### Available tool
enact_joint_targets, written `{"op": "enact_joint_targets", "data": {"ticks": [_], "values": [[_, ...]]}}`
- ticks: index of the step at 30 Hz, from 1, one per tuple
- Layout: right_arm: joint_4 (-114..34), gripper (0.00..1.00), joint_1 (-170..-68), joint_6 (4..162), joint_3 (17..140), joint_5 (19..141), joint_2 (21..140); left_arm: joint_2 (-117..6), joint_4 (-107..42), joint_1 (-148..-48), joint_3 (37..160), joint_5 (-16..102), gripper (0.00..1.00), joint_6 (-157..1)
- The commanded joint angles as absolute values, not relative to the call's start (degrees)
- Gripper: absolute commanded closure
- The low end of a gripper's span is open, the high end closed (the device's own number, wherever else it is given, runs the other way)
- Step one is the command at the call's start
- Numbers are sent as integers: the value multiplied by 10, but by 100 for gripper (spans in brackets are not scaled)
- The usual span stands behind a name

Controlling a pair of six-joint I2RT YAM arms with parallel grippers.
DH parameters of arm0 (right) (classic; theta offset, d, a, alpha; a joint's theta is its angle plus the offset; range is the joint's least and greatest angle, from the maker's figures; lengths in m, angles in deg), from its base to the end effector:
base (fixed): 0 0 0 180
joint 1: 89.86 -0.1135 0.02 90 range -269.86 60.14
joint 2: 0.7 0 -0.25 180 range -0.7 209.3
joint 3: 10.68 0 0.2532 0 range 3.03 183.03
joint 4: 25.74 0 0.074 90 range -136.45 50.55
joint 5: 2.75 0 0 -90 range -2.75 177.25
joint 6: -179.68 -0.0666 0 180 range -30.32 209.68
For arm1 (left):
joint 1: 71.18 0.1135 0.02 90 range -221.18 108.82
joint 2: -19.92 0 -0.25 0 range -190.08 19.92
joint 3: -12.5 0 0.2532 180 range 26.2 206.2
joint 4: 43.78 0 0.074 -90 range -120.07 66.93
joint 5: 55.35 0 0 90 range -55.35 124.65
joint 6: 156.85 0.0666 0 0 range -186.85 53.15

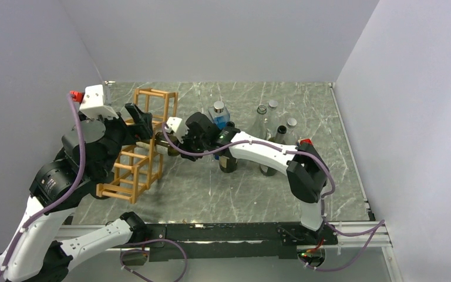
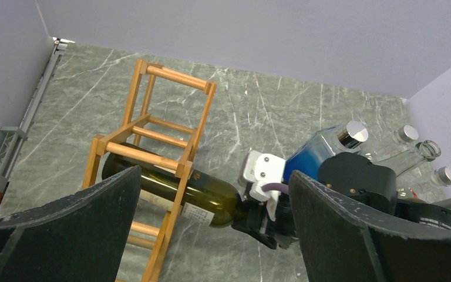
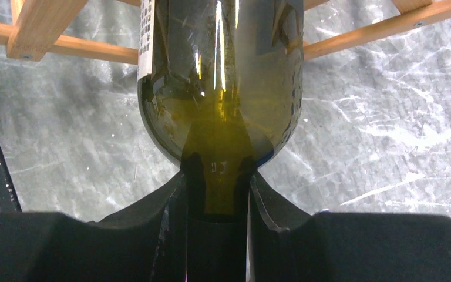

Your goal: Put the wine bottle on the wine rack

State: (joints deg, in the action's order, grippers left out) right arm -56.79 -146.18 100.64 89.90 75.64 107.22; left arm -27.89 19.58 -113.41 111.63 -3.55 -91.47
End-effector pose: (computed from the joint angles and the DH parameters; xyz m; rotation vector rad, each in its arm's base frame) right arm 0.2424 0.3879 0.2326 -1.3706 1.8554 0.6457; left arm 0.1268 -0.0595 0.4700 -0.2078 1.7302 -0.2630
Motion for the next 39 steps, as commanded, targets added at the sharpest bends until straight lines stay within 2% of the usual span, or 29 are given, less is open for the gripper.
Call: {"op": "enact_joint_targets", "data": {"ticks": [1,9,18,39], "values": [[-488,100,-1466,1021,968,744,1072,-288,193,-1133,1122,-29,1,-904],[-469,100,-1469,1045,978,778,1090,-291,190,-1133,1119,-30,1,-895],[-306,100,-1480,1132,829,737,1020,-289,189,-1133,1117,-35,1,-893],[-467,100,-1479,1091,1031,742,1122,-290,199,-1133,1125,-35,1,-906]]}}
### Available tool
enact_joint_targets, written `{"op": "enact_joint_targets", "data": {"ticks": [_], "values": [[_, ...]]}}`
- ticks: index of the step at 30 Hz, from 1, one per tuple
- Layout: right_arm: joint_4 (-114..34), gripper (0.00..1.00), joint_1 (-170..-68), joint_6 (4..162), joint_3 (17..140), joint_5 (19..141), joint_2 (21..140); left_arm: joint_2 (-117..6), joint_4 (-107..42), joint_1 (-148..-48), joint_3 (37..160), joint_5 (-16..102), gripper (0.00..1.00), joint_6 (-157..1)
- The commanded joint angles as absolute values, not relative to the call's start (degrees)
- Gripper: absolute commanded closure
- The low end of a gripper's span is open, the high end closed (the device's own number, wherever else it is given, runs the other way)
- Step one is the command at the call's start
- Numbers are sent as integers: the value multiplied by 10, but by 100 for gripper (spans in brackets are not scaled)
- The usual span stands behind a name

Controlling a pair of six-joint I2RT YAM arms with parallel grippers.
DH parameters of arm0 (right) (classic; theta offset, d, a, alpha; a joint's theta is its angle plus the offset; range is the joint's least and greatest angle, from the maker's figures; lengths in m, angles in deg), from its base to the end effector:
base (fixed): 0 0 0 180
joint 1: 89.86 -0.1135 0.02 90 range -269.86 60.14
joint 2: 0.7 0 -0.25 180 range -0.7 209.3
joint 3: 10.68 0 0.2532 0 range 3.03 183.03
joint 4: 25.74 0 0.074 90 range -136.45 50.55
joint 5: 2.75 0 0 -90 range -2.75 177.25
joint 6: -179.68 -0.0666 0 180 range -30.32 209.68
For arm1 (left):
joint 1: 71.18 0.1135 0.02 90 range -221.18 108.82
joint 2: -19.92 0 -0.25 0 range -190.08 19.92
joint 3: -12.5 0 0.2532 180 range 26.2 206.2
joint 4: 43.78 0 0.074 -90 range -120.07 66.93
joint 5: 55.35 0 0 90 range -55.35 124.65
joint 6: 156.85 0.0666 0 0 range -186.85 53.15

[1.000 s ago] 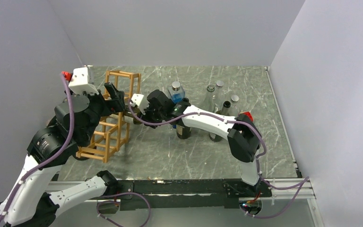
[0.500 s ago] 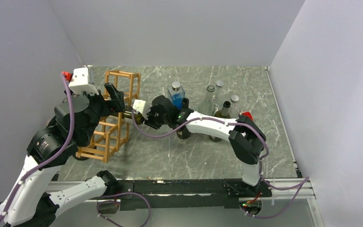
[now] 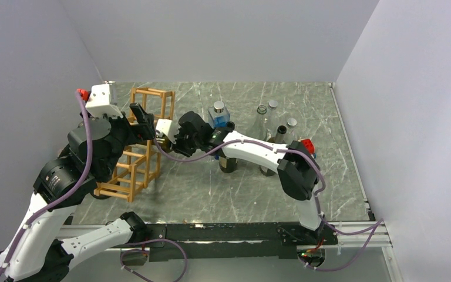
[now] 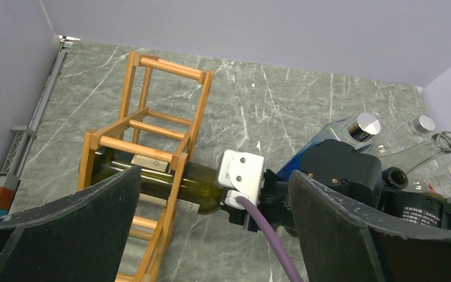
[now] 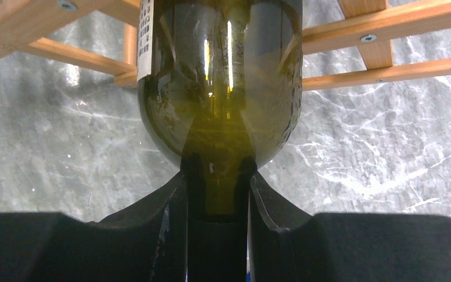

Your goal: Put the wine bottle on the wine rack

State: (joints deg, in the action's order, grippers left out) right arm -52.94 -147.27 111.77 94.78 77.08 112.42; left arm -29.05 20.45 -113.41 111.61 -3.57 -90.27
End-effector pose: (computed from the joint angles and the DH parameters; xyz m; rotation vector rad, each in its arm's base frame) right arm 0.2506 0.4138 0.2299 -1.4973 1.6392 0.5393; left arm 0.1319 -0.0640 0.4657 -0.1762 1.7599 -0.2248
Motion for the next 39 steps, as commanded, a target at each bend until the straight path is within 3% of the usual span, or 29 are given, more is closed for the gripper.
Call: {"op": "enact_joint_targets", "data": {"ticks": [1,11,16,20,25,30,39], "values": [[-479,100,-1480,1086,1051,746,1132,-291,199,-1133,1126,-35,1,-906],[-505,100,-1480,1060,1098,754,1171,-298,201,-1133,1139,-33,1,-901],[-498,81,-1480,1064,1090,772,1179,-300,197,-1133,1140,-33,1,-898],[-499,72,-1481,1064,1089,792,1187,-299,199,-1133,1146,-47,1,-899],[-462,40,-1483,1075,1045,792,1161,-287,195,-1133,1151,-58,1,-894],[-434,26,-1483,1070,1003,795,1124,-275,192,-1133,1155,-69,1,-896],[-440,13,-1490,1034,929,765,992,-260,191,-1133,1169,-72,1,-889]]}}
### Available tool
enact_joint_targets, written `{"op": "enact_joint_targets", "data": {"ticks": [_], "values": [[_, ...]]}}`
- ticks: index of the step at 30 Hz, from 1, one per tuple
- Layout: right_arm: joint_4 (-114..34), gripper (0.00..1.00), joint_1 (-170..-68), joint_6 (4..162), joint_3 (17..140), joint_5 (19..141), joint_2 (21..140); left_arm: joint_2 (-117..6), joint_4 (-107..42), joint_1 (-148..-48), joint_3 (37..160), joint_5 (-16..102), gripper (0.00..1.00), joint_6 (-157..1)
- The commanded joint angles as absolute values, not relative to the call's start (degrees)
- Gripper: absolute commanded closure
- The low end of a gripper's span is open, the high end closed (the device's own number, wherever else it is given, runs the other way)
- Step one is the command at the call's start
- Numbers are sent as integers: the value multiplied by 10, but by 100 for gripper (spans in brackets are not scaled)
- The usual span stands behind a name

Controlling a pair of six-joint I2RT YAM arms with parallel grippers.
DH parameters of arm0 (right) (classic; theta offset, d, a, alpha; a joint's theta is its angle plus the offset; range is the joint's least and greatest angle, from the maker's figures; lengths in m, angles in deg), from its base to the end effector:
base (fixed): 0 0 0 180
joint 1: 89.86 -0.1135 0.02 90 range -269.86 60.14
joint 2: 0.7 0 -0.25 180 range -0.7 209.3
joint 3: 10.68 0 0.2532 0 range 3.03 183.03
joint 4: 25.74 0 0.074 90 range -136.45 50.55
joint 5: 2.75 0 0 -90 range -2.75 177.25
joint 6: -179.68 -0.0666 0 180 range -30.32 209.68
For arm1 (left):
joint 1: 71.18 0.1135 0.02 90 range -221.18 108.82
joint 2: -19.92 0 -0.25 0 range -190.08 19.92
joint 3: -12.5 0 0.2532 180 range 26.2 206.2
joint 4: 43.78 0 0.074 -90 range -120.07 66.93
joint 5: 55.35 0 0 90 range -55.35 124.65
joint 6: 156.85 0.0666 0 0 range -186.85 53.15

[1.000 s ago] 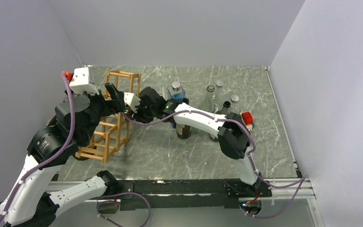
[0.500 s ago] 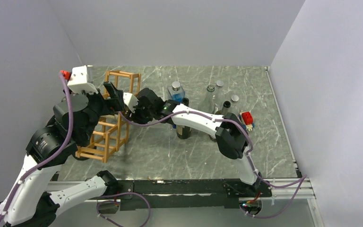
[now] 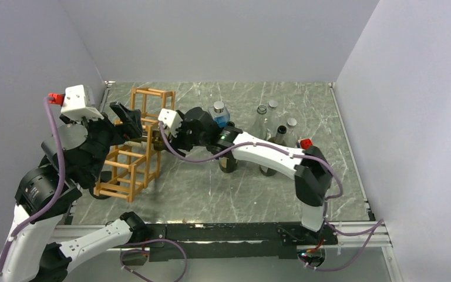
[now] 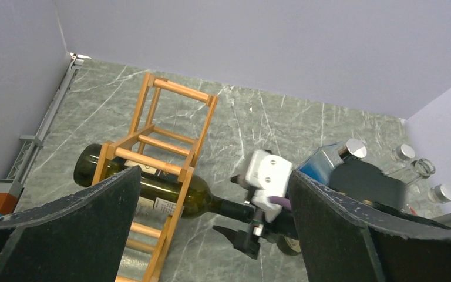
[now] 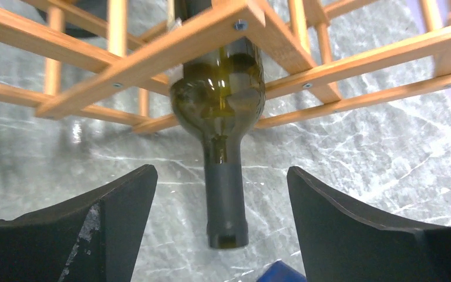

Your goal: Put the wine bottle on the wine rack

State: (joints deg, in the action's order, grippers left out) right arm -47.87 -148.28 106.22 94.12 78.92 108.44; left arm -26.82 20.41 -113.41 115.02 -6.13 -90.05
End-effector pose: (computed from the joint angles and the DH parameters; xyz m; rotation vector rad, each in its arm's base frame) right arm 0.2430 0.4137 0.2682 -1.3398 1.5932 0.6016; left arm 0.1138 -0.0445 0.4867 -0.2428 1.6702 -0.2470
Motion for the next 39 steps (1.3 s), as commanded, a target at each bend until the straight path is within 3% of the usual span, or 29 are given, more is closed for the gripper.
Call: {"op": "enact_joint_targets", "data": {"ticks": [1,9,12,15,17,28,39], "values": [[-452,13,-1490,1024,934,763,979,-259,190,-1133,1169,-69,1,-888],[-559,13,-1490,961,962,823,851,-232,164,-1133,1144,-31,1,-890],[-607,15,-1489,935,982,936,830,-227,161,-1133,1127,31,3,-876],[-777,19,-1481,843,1090,1117,867,-239,168,-1133,1120,70,3,-884],[-842,20,-1468,793,1119,1156,874,-243,168,-1133,1110,91,3,-894],[-808,19,-1434,758,944,1075,792,-241,104,-1133,1043,126,3,-897],[-763,46,-1415,733,883,1083,810,-264,140,-1133,1056,129,3,-917]]}}
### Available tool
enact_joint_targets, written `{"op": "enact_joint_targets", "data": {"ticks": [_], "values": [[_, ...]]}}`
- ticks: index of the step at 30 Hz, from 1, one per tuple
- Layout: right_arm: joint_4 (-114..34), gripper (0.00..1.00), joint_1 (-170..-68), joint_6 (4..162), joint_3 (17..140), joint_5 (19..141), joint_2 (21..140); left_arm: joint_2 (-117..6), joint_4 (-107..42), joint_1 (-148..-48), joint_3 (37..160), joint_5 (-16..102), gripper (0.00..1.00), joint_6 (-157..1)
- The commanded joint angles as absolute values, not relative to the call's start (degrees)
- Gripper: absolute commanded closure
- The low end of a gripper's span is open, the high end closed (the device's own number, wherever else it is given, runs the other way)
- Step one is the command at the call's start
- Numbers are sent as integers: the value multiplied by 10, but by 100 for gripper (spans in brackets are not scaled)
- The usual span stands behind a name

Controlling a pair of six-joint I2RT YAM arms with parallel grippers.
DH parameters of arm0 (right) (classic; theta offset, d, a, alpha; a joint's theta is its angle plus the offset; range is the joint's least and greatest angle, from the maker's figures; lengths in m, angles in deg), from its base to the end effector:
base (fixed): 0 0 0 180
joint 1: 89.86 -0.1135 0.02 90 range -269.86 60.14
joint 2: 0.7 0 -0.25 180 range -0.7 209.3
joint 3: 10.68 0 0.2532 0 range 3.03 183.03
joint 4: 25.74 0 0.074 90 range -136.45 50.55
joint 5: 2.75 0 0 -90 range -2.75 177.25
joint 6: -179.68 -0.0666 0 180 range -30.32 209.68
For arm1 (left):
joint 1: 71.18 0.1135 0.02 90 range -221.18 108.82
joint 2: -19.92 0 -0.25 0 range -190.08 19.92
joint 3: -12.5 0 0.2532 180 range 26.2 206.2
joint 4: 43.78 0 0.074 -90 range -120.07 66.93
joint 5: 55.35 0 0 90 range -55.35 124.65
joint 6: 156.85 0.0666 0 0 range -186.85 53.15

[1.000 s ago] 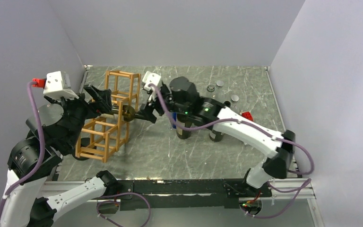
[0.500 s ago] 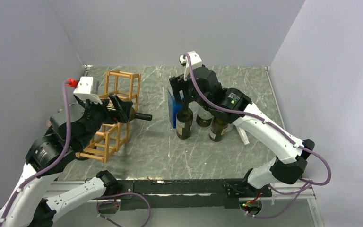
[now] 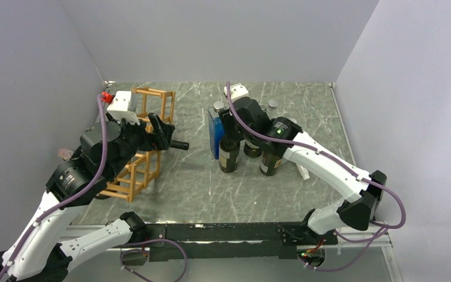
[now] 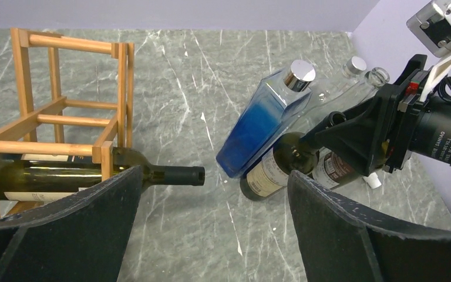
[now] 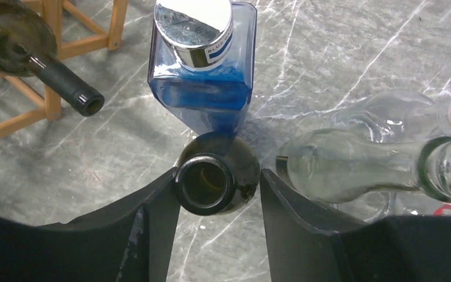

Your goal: Put the wine bottle on the wine rack

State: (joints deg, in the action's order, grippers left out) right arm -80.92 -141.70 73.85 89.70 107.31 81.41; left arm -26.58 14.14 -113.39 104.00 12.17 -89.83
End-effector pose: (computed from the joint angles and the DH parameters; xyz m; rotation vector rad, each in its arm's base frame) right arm 0.2251 0.2495 0.3585 -0.4897 2.1287 0.2856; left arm 0.1349 -0.0880 0.4436 0.0195 1.8028 -0.4660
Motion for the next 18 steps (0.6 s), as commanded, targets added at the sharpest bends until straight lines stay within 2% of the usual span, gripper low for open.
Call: {"op": "enact_joint_targets", "data": {"ticks": [1,6,9,11,14,17,18], "values": [[-755,46,-1415,734,877,1082,810,-262,141,-1133,1055,130,3,-920],[-735,47,-1415,734,869,1059,818,-262,159,-1133,1060,126,3,-928],[-736,40,-1415,729,865,1066,823,-264,165,-1133,1062,109,3,-937],[-727,41,-1416,727,854,1067,819,-254,152,-1133,1051,104,3,-942],[-718,58,-1416,733,841,1065,809,-234,123,-1133,1024,120,3,-947],[-721,82,-1415,744,849,1060,809,-228,108,-1133,1008,144,3,-946],[-724,93,-1415,748,854,1057,809,-231,108,-1133,1007,151,3,-946]]}}
